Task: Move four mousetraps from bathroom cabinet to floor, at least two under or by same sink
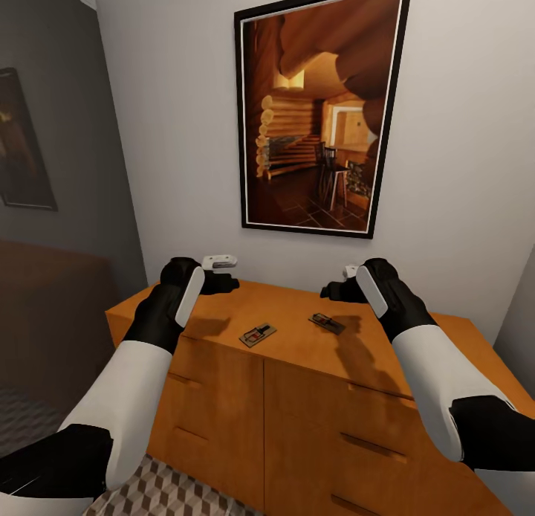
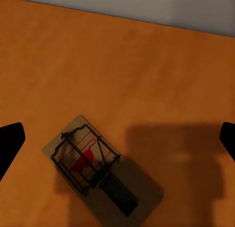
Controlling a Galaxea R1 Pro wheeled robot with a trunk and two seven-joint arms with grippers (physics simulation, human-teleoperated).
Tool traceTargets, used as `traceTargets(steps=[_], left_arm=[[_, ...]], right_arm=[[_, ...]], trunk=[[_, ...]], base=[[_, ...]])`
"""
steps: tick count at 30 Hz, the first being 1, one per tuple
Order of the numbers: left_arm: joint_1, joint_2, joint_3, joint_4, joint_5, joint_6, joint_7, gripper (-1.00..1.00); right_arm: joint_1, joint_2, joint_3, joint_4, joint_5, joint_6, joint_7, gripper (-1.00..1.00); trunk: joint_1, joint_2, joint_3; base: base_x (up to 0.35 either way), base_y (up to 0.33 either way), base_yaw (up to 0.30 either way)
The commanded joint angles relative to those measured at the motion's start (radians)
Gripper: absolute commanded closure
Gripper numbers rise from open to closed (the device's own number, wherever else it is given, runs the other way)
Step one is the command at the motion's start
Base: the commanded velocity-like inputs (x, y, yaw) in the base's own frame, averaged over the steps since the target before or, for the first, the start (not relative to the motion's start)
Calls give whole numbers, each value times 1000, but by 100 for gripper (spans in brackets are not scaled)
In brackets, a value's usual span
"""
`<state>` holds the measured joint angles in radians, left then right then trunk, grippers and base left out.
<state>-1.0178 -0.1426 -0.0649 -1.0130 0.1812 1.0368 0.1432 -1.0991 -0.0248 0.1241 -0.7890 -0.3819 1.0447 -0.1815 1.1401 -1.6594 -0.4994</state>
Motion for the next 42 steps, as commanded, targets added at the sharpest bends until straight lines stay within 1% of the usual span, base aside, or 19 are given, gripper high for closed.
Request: traceTargets(steps=[1,26,33,42], left_arm=[[-1,0,-1,-1,11,3,10,-100],[-1,1,-1,-1,10,3,10,-100],[-1,1,-1,-1,11,3,11,-100],[-1,2,-2,-1,10,3,12,-100]], right_arm=[[-1,-1,5,-1,-11,2,-10,-100],[-1,-5,3,1,-1,2,-14,-100],[-1,-7,3,2,-1,2,-15,-100],[-1,-8,3,2,-1,2,-14,-100]], trunk=[[0,-1,-1],[0,-1,-1],[0,-1,0],[0,-1,0]], base=[[0,0,0],[0,0,1],[0,0,116],[0,0,31]])
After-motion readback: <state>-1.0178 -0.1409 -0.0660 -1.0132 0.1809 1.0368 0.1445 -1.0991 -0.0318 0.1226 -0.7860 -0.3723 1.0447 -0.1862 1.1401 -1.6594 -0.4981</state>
